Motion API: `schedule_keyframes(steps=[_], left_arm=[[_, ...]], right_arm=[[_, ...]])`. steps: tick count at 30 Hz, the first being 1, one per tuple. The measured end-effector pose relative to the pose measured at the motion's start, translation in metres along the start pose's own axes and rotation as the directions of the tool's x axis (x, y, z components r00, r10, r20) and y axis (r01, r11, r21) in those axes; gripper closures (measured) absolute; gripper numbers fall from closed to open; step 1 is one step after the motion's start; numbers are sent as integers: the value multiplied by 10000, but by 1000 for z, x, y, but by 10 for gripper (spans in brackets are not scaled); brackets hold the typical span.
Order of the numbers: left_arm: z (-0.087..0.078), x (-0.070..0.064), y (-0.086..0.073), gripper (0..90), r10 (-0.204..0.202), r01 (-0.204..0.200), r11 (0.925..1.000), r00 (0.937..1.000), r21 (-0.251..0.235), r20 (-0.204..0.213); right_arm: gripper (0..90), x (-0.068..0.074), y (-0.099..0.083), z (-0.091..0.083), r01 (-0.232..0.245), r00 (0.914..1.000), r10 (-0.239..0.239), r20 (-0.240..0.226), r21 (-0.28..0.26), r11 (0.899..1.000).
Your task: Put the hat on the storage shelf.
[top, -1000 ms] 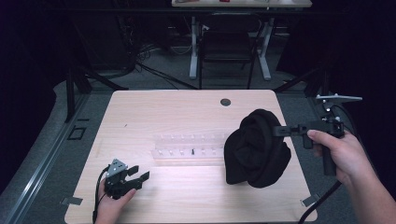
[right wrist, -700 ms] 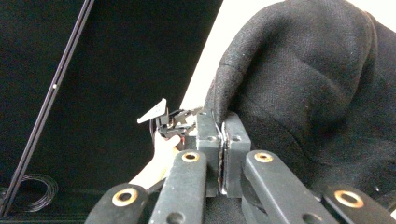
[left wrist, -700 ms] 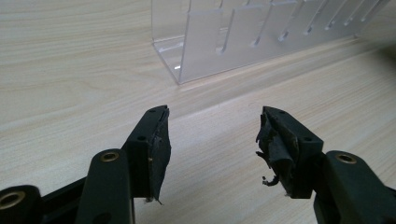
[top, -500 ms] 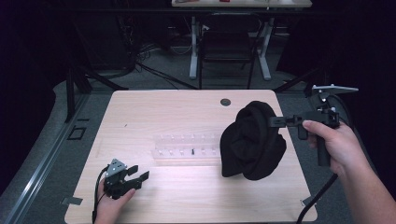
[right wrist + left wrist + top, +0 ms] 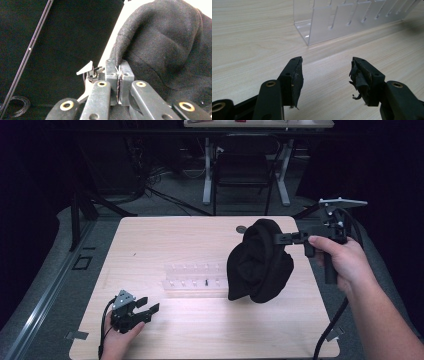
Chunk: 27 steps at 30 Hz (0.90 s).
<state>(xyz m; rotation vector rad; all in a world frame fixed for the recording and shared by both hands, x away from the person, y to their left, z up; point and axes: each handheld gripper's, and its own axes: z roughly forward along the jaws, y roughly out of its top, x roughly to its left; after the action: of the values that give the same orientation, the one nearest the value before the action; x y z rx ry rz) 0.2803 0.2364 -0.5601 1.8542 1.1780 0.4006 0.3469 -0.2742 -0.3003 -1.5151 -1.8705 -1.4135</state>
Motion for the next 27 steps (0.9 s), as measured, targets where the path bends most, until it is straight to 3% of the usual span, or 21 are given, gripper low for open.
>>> schedule_keyframes(steps=[13, 27], left_arm=[[-1, 1, 0, 433, 24, -24, 10000, 10000, -72, 30], [-1, 2, 1, 433, 26, -25, 10000, 10000, -74, 72]], right_arm=[[885, 12, 19, 26, 6, 9999, -8, 139, 107, 9999], [885, 10, 35, 51, -107, 9998, 106, 147, 45, 9999]])
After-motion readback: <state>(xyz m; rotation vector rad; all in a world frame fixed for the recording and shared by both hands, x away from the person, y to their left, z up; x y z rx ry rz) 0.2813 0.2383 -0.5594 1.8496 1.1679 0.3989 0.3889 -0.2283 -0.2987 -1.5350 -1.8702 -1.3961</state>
